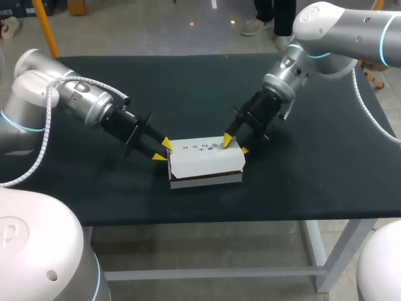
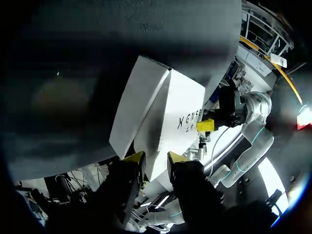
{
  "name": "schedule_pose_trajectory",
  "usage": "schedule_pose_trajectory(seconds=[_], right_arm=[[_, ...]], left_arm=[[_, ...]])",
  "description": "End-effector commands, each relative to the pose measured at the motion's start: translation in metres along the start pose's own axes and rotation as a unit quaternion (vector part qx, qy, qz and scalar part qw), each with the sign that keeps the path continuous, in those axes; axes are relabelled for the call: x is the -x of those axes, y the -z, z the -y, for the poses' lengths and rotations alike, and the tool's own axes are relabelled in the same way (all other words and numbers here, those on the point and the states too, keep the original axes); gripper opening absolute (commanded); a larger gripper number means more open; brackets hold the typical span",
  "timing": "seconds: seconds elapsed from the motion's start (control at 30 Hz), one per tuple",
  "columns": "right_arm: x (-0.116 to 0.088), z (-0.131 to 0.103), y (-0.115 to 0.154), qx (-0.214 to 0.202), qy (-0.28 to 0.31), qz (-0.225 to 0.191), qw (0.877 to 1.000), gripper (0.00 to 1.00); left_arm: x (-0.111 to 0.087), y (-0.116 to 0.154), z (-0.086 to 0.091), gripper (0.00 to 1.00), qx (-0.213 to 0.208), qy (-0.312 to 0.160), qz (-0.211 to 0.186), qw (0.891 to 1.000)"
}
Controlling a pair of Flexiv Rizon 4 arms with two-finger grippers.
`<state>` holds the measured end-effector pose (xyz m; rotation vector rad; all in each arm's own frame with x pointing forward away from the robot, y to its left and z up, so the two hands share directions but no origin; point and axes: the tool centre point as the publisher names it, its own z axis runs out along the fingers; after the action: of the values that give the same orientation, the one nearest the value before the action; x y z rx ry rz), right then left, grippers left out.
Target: Assemble the packaging by folding the flat box into shape, placing the metal phone stand inside, and closing the box properly
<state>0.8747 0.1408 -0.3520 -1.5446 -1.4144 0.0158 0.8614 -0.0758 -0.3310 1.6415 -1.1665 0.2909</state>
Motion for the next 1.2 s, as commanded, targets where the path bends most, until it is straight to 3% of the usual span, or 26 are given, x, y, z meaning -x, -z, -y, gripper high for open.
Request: schedule_pose_trajectory(seconds=[0.03, 0.47, 0.77, 0.87, 1.07, 1.2], right_arm=[[0.001, -0.001, 0.0, 0.001, 0.001, 0.002, 1.0, 0.47], [0.003, 0.005, -0.001, 0.005, 0.004, 0.009, 1.0, 0.49], [0.005, 0.007, -0.001, 0.007, 0.008, 0.018, 1.0, 0.5], [0.005, 0.007, -0.001, 0.007, 0.008, 0.023, 1.0, 0.56], [0.004, 0.007, -0.001, 0.007, 0.01, 0.029, 0.999, 0.69], [0.004, 0.007, 0.0, 0.007, 0.01, 0.031, 0.999, 0.71]], left_arm=[[-0.001, 0.0, -0.004, 0.35, -0.007, -0.003, 0.005, 1.0], [-0.004, 0.005, -0.014, 0.56, -0.036, -0.024, 0.032, 0.999], [-0.012, 0.015, -0.024, 0.87, -0.072, -0.048, 0.054, 0.995], [-0.015, 0.017, -0.029, 1.0, -0.086, -0.064, 0.069, 0.992], [-0.024, 0.016, -0.036, 1.0, -0.106, -0.105, 0.105, 0.983], [-0.029, 0.013, -0.043, 1.0, -0.118, -0.138, 0.137, 0.974]])
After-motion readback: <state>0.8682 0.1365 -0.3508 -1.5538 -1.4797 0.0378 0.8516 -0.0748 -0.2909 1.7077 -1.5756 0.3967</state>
